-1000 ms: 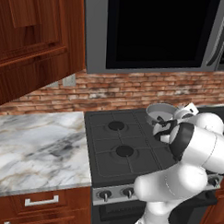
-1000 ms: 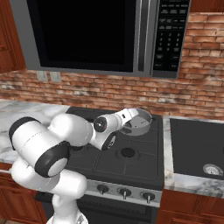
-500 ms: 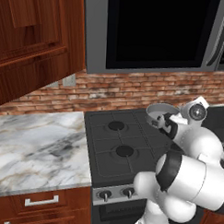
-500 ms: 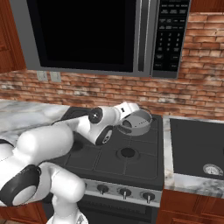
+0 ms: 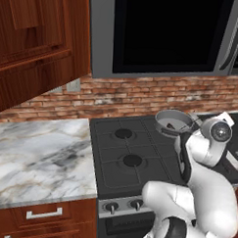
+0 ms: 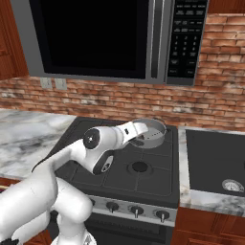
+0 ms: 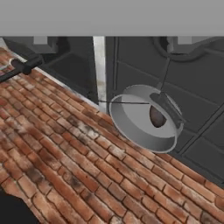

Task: Open the cabinet and move the ladle to the pot. Then close the cabinet.

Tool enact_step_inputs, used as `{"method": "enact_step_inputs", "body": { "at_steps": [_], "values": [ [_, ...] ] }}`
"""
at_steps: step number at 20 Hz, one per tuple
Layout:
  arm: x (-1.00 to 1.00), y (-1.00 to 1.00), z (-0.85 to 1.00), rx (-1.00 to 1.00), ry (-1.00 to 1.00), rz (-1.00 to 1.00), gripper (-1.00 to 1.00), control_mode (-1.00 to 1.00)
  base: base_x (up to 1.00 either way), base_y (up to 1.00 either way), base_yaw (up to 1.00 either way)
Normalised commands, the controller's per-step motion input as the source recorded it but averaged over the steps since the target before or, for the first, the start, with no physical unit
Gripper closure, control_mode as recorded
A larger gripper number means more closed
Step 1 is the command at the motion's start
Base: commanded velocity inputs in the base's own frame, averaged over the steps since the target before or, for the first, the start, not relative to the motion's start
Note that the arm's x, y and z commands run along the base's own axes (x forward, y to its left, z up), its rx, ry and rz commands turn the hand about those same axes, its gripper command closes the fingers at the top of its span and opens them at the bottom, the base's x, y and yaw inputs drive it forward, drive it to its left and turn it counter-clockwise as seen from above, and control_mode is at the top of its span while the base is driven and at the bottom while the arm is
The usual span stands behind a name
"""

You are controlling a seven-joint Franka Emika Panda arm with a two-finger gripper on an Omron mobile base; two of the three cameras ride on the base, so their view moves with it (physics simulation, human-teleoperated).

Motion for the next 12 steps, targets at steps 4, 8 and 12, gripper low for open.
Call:
{"method": "enact_step_inputs", "body": {
  "at_steps": [4, 8, 12],
  "values": [
    [-0.78, -0.01, 0.35, 0.0, -0.02, -0.01, -1.0, -1.0, 0.0, 0.0, 0.0],
    [-0.32, -0.04, 0.94, 0.02, 0.0, -0.05, -1.0, -1.0, 0.0, 0.0, 0.0],
    [-0.12, -0.02, 1.0, 0.02, 0.08, -0.07, -1.0, -1.0, 0.0, 0.0, 0.0]
  ]
}}
